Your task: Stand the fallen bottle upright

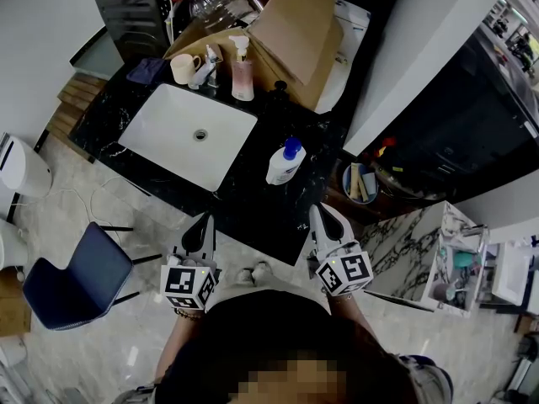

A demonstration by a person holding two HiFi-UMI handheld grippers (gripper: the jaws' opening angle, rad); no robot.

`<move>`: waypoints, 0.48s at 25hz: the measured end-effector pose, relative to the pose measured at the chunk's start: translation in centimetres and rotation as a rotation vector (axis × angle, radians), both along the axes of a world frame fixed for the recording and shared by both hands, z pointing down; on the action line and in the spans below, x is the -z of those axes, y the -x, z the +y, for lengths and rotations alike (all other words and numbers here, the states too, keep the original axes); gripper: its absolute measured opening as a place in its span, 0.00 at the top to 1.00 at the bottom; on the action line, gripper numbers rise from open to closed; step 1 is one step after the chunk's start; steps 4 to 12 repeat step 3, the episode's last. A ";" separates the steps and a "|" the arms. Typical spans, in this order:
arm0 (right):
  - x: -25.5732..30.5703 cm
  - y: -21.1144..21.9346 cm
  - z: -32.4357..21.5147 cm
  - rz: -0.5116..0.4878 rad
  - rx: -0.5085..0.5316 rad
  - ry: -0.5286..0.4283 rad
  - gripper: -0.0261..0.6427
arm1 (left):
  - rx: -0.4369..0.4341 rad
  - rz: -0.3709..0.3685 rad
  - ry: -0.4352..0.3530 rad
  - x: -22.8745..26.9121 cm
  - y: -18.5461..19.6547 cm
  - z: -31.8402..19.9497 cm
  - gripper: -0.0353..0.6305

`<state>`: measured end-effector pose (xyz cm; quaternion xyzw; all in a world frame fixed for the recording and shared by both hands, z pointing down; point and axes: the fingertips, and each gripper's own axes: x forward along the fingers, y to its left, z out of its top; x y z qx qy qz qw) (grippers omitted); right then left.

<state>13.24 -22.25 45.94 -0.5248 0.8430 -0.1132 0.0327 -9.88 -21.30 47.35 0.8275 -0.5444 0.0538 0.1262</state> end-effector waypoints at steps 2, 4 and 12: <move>0.0 0.0 -0.1 -0.001 0.001 0.000 0.95 | 0.001 0.002 0.002 -0.1 0.0 0.0 0.93; 0.0 -0.1 -0.2 -0.002 0.002 -0.001 0.95 | 0.002 0.003 0.003 -0.1 0.0 0.0 0.93; 0.0 -0.1 -0.2 -0.002 0.002 -0.001 0.95 | 0.002 0.003 0.003 -0.1 0.0 0.0 0.93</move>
